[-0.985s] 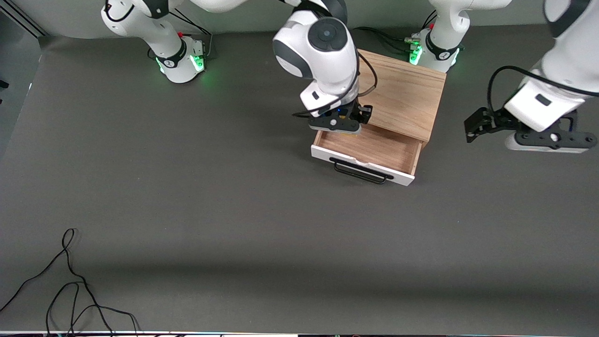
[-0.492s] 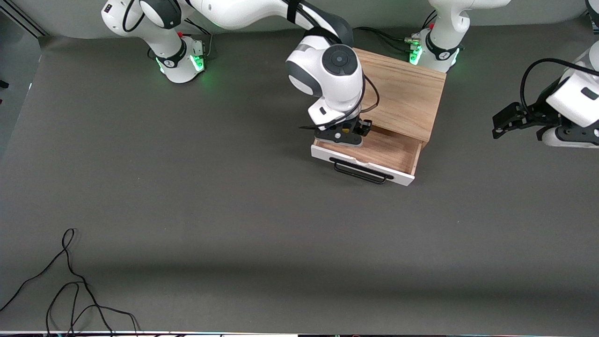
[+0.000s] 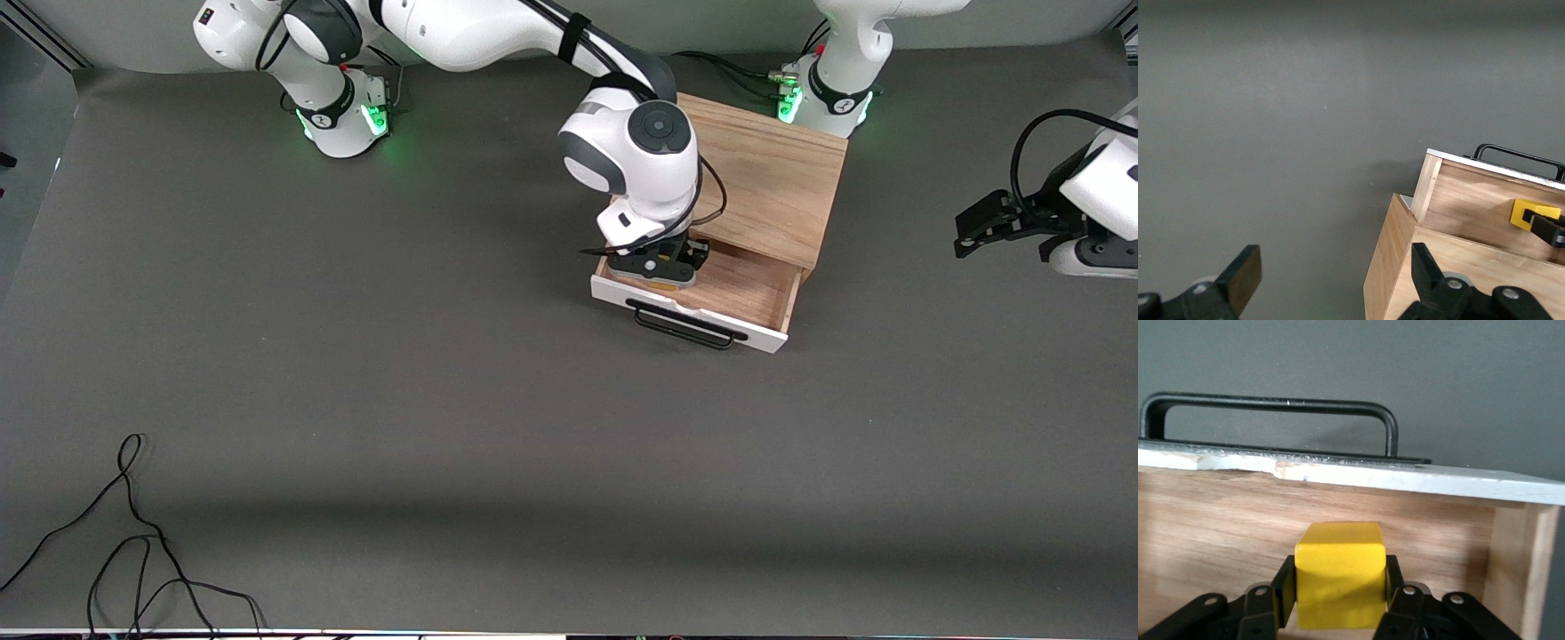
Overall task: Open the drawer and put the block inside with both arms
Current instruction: 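Lower the cube into the drawer and open the right gripper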
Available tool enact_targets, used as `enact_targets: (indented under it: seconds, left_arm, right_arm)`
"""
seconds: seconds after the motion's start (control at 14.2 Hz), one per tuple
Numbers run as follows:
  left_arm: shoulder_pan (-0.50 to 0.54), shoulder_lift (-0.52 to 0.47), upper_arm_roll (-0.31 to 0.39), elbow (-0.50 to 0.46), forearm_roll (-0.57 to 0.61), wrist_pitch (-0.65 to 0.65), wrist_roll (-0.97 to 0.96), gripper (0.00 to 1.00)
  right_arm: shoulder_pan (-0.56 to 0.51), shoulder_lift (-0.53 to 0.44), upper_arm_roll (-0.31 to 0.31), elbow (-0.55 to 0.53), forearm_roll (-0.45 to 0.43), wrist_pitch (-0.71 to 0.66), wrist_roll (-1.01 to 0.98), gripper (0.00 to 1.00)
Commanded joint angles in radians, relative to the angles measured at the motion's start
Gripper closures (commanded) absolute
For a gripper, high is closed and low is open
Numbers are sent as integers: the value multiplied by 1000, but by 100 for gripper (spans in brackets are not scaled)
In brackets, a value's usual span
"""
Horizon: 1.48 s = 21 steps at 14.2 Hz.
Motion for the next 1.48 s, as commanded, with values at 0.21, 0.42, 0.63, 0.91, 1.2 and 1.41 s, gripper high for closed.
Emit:
enact_targets:
  seconds: [0.21, 0.42, 0.63, 0.91, 1.2, 1.41]
  left_arm:
    - [-9, 5, -6, 26, 25, 2, -4, 0]
    - [-14, 31, -7, 72, 37, -2, 0, 0]
    - [-12, 31, -7, 72, 40, -12, 0, 0]
    - [-14, 31, -7, 72, 40, -13, -1, 0]
    - [-9, 30, -7, 74, 43, -16, 0, 0]
    - [-14, 30, -10, 80, 44, -15, 0, 0]
  right_arm:
    - [16, 8, -13, 46, -28, 8, 34, 0]
    - [10, -38, -16, 49, -25, -3, 31, 0]
    - [-34, -139, -24, 31, -19, -27, 10, 0]
    - [-221, -352, -22, -133, -8, -152, -230, 0]
    - [-453, -645, -25, -450, 29, -156, -569, 0]
    - [-654, -815, -19, -622, 27, -159, -726, 0]
